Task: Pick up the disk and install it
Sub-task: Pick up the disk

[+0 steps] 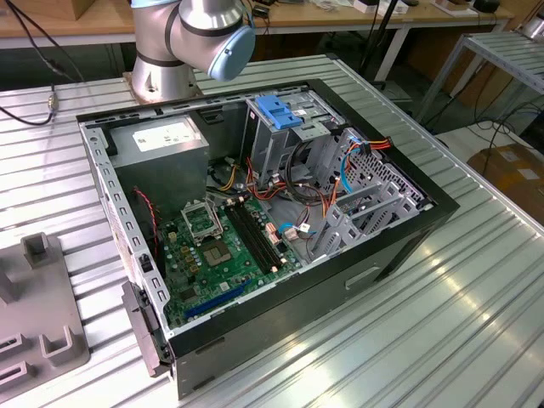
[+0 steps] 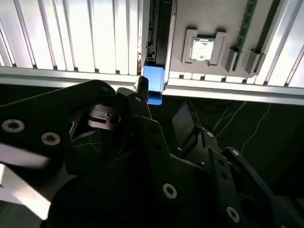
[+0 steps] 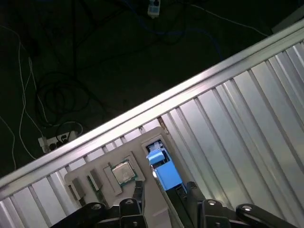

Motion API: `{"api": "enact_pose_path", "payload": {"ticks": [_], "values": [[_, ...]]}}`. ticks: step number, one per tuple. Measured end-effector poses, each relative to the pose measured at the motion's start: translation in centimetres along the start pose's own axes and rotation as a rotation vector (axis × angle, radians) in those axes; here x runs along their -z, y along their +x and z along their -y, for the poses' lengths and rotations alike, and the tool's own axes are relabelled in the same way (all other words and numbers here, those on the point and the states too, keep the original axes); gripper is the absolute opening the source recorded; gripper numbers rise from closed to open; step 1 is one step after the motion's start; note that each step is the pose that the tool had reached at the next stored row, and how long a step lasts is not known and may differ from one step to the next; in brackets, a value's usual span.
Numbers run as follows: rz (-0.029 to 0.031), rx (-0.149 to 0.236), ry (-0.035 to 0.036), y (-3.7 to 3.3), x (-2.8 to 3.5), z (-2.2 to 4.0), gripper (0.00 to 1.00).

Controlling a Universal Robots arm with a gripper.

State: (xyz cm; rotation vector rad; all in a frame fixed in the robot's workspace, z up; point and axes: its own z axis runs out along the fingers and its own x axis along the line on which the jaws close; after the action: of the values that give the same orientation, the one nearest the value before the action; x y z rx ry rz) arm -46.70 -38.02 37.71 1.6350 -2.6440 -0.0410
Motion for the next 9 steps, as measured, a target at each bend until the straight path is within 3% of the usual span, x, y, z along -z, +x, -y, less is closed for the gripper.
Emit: {"api": "enact_pose_path", "payload": {"ticks": [6,7,9], "values": [[-0.0024,0.069,0.0023,-0.01,-0.68,0.03,0.49],[-0.0024,0.073,0.0027,-0.01,-0.84,0.03,0.56],[-0.0026,0.081,0.0031,-0.02,-1.18,0.05,0.56]]}}
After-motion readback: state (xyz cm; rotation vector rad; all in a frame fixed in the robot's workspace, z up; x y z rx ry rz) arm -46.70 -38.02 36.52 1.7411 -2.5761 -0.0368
